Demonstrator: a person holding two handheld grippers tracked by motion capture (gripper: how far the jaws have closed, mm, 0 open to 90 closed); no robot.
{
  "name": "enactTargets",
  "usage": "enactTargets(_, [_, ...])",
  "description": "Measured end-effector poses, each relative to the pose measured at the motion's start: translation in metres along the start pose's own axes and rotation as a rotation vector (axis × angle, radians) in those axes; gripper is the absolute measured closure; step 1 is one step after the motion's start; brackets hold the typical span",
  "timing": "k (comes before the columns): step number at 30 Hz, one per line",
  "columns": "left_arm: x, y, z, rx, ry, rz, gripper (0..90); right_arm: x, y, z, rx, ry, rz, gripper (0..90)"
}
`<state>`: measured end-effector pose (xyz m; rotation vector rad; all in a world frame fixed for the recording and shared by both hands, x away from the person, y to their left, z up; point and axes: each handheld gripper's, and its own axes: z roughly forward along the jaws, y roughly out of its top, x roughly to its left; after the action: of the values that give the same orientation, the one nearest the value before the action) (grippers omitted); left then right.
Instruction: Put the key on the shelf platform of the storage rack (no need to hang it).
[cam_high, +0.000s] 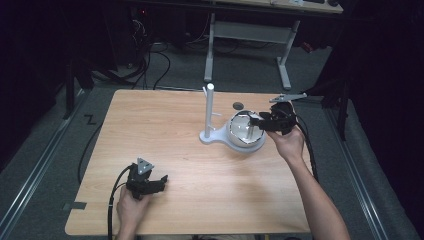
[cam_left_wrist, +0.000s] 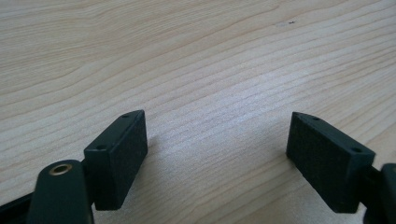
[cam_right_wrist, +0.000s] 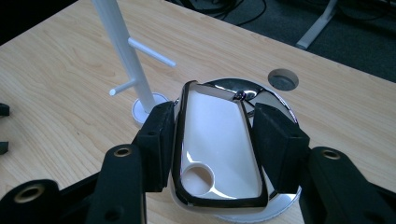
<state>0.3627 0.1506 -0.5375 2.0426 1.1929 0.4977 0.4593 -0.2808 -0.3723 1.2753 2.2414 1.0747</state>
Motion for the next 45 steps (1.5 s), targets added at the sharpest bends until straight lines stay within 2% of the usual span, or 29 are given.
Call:
enactTargets(14, [0.000,0.000,0.000,0.001,0.001,0.003,21.0,0.000,-0.002,0.024,0.050,-0.007,-0.001,50.4])
enactTargets(19, [0.000,0.000,0.000,0.000,0.003,0.003,20.9,0.001,-0.004,0.031,0.062,-0.022,-0.013,50.4])
enactTargets(27, [0.000,0.000,0.000,0.001,0.003,0.005,20.9,-0.002,-0.006,0.038,0.073,-0.038,-0.001,50.0])
enactTargets(33, [0.000,0.000,0.000,0.001,0.003,0.005,20.8,-0.001,-0.005,0.042,0.086,-0.068,-0.014,50.0])
enactTargets(39, [0.000,0.000,0.000,0.001,0.003,0.005,20.8,-0.005,-0.006,0.048,0.094,-0.058,0.011,50.0])
enactTargets(45, [0.000,0.000,0.000,0.001,0.003,0.005,20.9,-0.003,-0.009,0.060,0.133,-0.057,-0.002,50.1])
